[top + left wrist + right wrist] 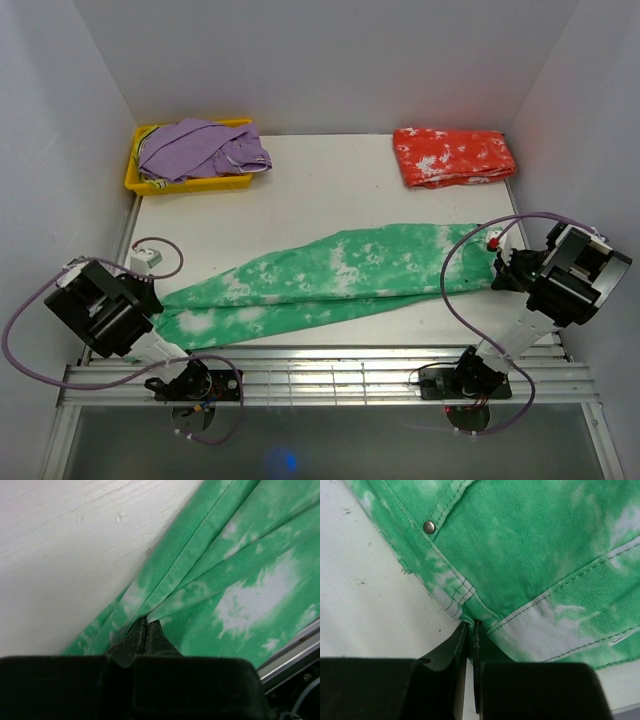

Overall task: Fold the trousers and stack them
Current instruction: Fold the trousers

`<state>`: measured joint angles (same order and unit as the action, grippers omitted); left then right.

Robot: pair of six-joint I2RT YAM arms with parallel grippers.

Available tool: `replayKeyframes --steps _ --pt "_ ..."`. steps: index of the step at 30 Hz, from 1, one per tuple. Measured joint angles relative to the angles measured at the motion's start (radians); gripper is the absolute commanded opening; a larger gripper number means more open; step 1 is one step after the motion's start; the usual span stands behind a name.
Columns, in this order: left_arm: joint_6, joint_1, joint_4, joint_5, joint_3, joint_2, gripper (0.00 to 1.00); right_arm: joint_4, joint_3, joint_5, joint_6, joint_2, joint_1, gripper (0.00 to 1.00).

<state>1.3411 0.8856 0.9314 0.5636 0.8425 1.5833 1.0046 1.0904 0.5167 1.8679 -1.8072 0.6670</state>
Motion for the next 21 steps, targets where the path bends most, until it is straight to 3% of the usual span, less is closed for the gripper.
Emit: replayKeyframes --steps 2,4,7,12,17,21 --pt "-0.09 -0.043 0.077 -0.03 0.104 0.105 0.0 0.019 0.027 -0.014 -0.06 -0.024 -0.01 0.08" --pt "-0.217 -0.169 0.102 -0.115 0.204 0.178 0.0 0.021 0.031 -0.024 -0.097 -0.026 -0.011 0.08" --pt "-0.375 -0.366 0.032 -0.175 0.399 0.296 0.0 0.034 0.034 -0.051 -0.121 -0.022 -0.01 0.08" --pt "-0.446 -0.501 -0.108 -0.144 0.641 0.454 0.0 0.076 0.032 -0.066 -0.134 -0.022 -0.009 0.08" --pt "-0.427 -0.532 -0.182 -0.113 0.678 0.456 0.0 0.101 0.032 -0.077 -0.132 -0.022 -0.009 0.08" --pt "-0.403 -0.518 -0.261 -0.082 0.603 0.355 0.0 0.154 0.074 -0.068 -0.141 -0.031 -0.009 0.08"
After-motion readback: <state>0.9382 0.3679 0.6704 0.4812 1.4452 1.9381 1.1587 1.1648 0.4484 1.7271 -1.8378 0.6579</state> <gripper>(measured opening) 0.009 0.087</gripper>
